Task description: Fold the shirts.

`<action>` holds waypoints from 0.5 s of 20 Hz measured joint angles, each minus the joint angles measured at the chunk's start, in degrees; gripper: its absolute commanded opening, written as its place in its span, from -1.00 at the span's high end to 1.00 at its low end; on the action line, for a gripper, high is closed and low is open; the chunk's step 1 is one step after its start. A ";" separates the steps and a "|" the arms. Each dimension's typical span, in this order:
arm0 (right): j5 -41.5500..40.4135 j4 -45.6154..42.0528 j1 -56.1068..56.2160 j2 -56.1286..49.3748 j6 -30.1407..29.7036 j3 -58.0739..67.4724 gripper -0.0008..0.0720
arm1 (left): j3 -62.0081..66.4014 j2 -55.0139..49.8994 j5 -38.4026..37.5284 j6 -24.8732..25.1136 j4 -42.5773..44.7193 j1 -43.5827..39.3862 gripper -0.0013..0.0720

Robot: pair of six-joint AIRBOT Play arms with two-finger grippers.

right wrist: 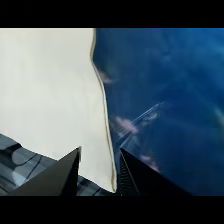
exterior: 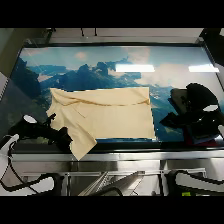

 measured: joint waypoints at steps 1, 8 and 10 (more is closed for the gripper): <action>-0.28 -0.42 0.02 0.00 0.20 -0.57 -0.28 | 0.39 -0.09 -0.24 0.15 0.00 -0.09 0.92; -1.46 -0.22 0.13 0.07 1.25 -7.52 -0.28 | 4.00 -0.17 -5.22 1.36 0.87 -0.20 0.92; -1.62 1.66 0.17 -0.02 0.50 -9.03 -0.28 | 4.39 -0.17 -6.21 1.57 0.96 -0.20 0.92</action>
